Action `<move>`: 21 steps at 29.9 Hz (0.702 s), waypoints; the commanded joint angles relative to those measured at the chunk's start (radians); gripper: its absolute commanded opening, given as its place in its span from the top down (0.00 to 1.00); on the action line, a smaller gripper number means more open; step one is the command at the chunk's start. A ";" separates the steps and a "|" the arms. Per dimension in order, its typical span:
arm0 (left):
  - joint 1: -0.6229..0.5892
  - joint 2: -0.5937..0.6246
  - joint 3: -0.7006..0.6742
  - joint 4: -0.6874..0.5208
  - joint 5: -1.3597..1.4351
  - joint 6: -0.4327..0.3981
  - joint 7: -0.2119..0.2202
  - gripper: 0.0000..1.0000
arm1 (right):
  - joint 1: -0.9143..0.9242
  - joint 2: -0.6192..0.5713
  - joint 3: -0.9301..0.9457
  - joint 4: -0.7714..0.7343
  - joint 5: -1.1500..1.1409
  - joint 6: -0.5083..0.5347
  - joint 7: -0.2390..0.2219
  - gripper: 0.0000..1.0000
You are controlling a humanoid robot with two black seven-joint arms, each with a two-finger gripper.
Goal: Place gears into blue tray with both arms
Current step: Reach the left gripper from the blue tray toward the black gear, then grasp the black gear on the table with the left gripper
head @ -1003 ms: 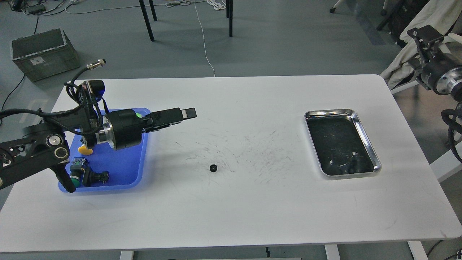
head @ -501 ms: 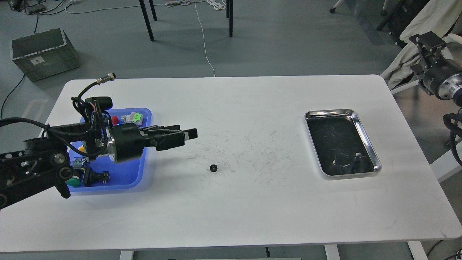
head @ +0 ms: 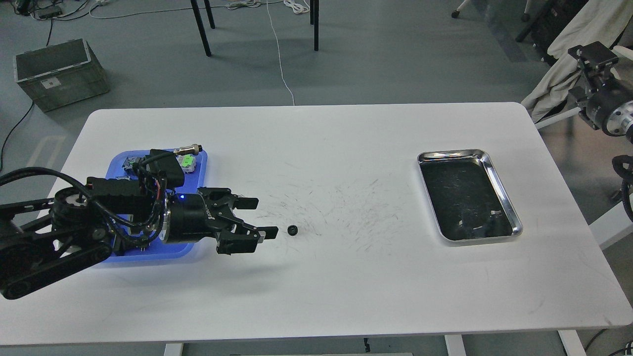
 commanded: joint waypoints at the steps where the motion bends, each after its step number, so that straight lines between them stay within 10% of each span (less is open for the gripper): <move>1: -0.002 -0.061 0.008 0.068 0.108 0.020 0.000 0.08 | -0.007 -0.002 -0.002 0.000 0.000 -0.001 0.000 0.04; 21: 0.009 -0.348 0.011 0.378 0.336 0.093 0.000 0.18 | -0.050 -0.037 0.001 -0.004 0.051 -0.029 0.000 0.04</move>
